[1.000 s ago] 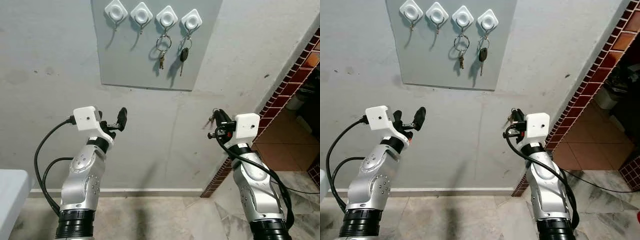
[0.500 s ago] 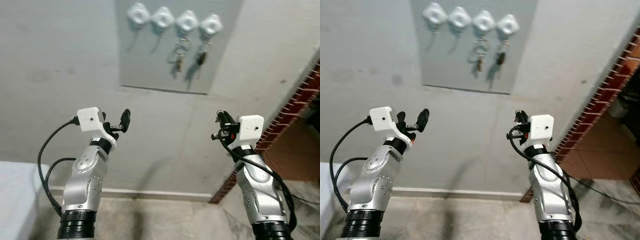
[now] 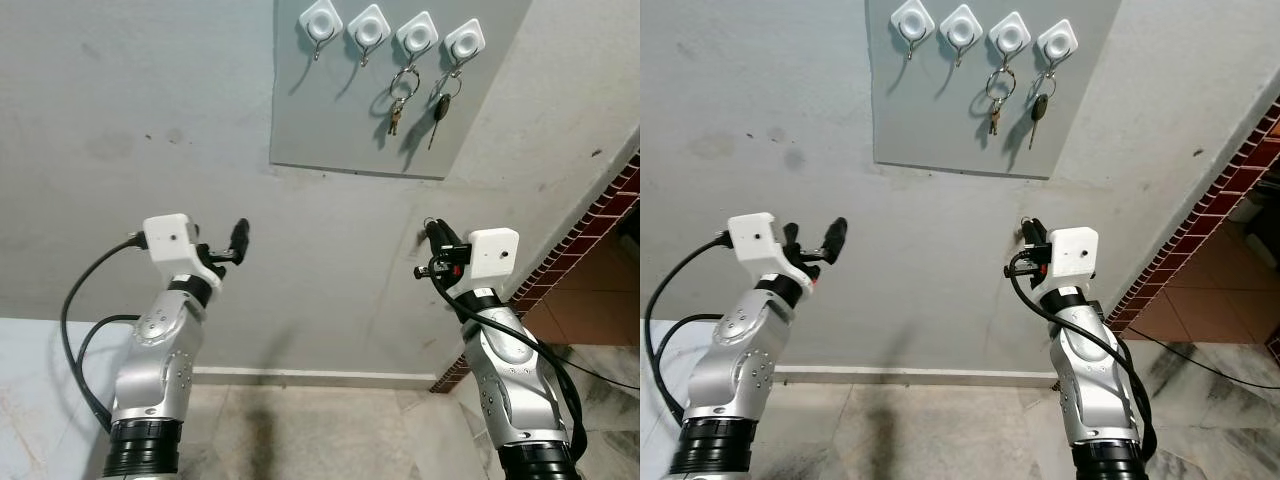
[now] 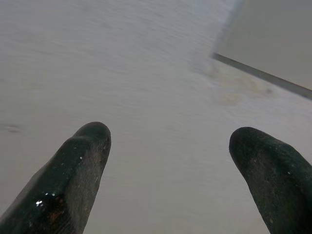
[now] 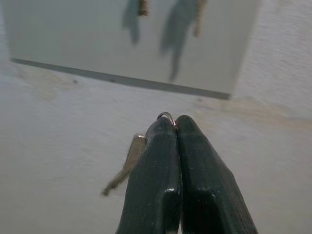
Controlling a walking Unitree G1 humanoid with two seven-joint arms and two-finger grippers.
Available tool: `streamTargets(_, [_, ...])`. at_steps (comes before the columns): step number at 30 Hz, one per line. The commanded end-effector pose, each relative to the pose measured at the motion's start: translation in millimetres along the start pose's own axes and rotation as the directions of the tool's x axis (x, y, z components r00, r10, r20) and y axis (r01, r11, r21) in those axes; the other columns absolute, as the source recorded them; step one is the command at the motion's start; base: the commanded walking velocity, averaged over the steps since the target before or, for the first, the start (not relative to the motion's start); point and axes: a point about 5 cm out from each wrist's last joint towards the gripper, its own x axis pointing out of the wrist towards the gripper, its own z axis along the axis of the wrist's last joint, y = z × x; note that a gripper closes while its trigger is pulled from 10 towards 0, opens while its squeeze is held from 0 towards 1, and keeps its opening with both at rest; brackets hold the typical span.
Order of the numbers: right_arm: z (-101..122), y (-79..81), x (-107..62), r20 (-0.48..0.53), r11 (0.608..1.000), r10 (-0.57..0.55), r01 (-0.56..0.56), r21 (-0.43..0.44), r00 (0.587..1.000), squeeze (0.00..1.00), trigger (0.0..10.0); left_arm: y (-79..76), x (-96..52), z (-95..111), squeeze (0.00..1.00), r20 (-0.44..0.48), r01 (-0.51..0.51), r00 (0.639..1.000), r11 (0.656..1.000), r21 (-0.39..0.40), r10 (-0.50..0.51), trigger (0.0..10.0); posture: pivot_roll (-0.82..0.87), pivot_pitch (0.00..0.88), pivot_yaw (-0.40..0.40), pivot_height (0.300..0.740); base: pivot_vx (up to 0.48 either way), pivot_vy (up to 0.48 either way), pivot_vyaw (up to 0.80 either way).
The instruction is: Hang keys on a hook
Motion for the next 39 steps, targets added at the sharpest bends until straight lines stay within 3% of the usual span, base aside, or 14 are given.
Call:
streamTargets(1, [3.9, -6.4, -0.3, 0.011, 1.0, -0.02, 0.02, -0.003, 1.0, 0.0, 10.0, -9.3, 2.6, 2.8, 0.0, 0.011, 0.03, 0.999, 0.999, 0.015, -0.03, 10.0, 0.01, 0.0, -0.078, 0.715, 0.0, 0.0, 0.0])
streamTargets(25, [3.9, -7.2, -1.0, 0.011, 1.0, -0.028, 0.028, -0.001, 1.0, 0.0, 10.0, -8.5, 2.9, 6.3, 0.0, 0.031, 0.026, 0.999, 1.0, 0.009, -0.026, 10.0, 0.01, 0.0, -0.076, 0.715, 0.236, 0.0, 0.0])
streamTargets(33, [2.8, -7.1, -1.3, 0.002, 1.0, -0.013, 0.013, -0.003, 1.0, 0.0, 10.0, -11.1, 2.3, 9.3, 0.0, 0.058, 0.003, 0.998, 1.0, -0.003, -0.002, 10.0, 0.01, 0.0, -0.076, 0.715, 0.0, 0.0, 0.0])
streamTargets(39, [2.4, -5.9, 0.0, -0.016, 0.998, 0.065, -0.065, -0.009, 0.998, 0.0, 10.0, -21.5, 4.2, 15.0, 0.0, 0.059, 0.078, 0.995, 0.996, 0.031, -0.08, 10.0, 0.01, 0.0, -0.078, 0.715, 0.0, 0.0, 0.0])
